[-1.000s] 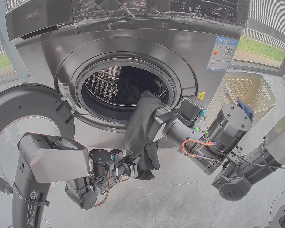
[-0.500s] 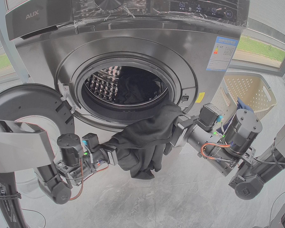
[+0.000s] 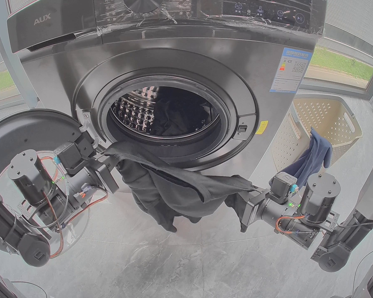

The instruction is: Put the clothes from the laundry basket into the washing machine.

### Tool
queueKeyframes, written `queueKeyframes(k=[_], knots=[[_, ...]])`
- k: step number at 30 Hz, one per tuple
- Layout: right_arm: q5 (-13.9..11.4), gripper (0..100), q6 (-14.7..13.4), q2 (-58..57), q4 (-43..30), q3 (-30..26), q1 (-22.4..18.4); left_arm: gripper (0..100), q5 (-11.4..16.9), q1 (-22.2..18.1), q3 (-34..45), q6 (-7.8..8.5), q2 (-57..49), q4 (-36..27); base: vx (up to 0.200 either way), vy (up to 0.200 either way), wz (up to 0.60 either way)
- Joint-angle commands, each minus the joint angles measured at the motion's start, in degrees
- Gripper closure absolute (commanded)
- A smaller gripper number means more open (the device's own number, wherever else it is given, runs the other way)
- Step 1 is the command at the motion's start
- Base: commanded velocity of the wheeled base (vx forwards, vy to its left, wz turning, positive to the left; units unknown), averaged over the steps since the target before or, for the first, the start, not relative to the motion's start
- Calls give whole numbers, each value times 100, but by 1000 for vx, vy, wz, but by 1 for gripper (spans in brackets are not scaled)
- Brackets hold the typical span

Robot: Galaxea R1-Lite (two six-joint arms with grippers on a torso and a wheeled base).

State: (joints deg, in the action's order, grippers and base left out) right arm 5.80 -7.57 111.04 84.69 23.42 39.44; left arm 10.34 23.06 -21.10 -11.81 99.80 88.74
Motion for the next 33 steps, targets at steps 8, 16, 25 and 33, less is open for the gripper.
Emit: queueKeyframes(k=[8,16,25,33], knots=[[-53,100,10,1016,39,690,-24,100,144,84,106,-23,-655,-5,0,0,0],[-194,0,71,1569,39,980,-85,100,144,181,124,-23,-603,-5,0,0,0],[-281,0,212,1807,-14,1209,-15,100,144,286,159,-32,-585,-5,0,0,0],[-378,0,221,1903,30,805,214,100,74,392,141,-32,-506,-14,0,0,0]])
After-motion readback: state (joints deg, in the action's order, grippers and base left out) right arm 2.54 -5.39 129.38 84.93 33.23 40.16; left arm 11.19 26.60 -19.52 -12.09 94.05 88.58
